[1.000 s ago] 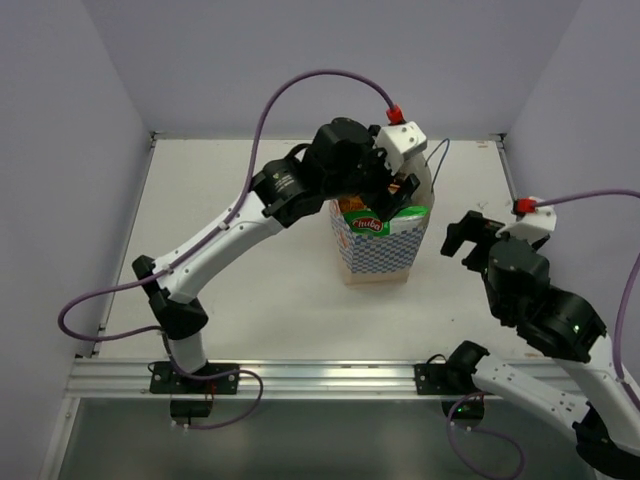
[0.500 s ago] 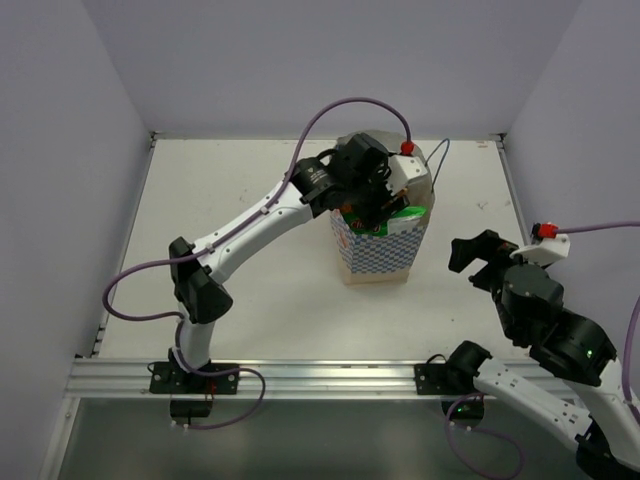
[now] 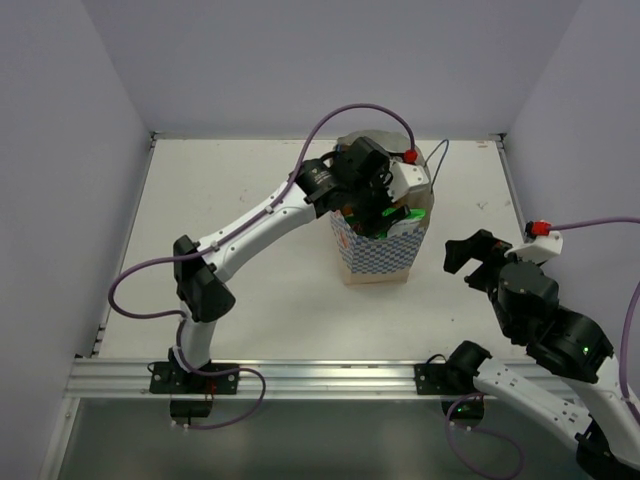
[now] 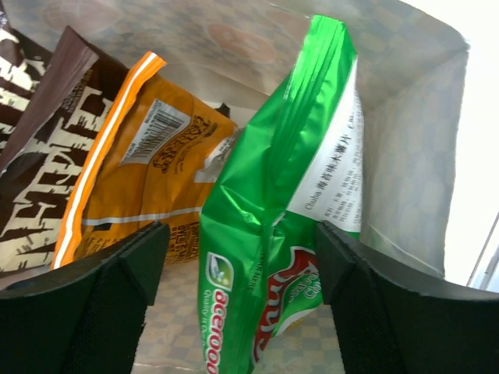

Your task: Take the snacks out of the paper bag

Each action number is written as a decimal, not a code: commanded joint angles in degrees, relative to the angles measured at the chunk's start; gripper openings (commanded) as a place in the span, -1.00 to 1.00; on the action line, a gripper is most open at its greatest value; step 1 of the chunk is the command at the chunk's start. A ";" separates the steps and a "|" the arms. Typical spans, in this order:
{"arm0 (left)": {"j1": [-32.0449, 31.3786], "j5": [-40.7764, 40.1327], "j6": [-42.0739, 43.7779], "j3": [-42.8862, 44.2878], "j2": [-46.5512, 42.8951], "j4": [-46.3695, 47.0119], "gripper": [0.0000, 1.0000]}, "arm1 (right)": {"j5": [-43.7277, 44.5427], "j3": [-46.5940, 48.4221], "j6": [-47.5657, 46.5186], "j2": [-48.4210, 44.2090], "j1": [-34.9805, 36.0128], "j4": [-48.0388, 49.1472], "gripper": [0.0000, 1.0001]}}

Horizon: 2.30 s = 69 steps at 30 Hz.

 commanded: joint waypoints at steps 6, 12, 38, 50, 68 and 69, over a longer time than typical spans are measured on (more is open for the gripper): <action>0.81 4.64 2.61 0.55 -5.01 0.87 0.86 | -1.43 0.06 1.22 0.58 -0.17 0.06 0.98; 2.12 3.50 2.44 1.16 -3.52 1.40 0.98 | -1.52 0.33 0.95 1.63 -0.17 0.06 0.98; 3.09 6.49 4.28 3.36 -1.49 0.43 -1.00 | -3.18 -0.29 0.69 3.30 -0.17 1.46 0.98; 3.09 -0.62 0.77 -1.91 -12.64 19.06 -1.00 | -5.38 -1.60 0.78 2.25 -0.17 1.90 0.98; 3.18 -29.34 -3.45 -13.60 -33.31 53.85 -1.00 | -6.26 -2.84 -0.10 1.55 -0.17 3.66 0.98; 3.62 -33.63 -3.28 -15.00 -34.01 56.05 -1.00 | -6.26 -2.84 -0.01 1.46 -0.17 3.84 0.98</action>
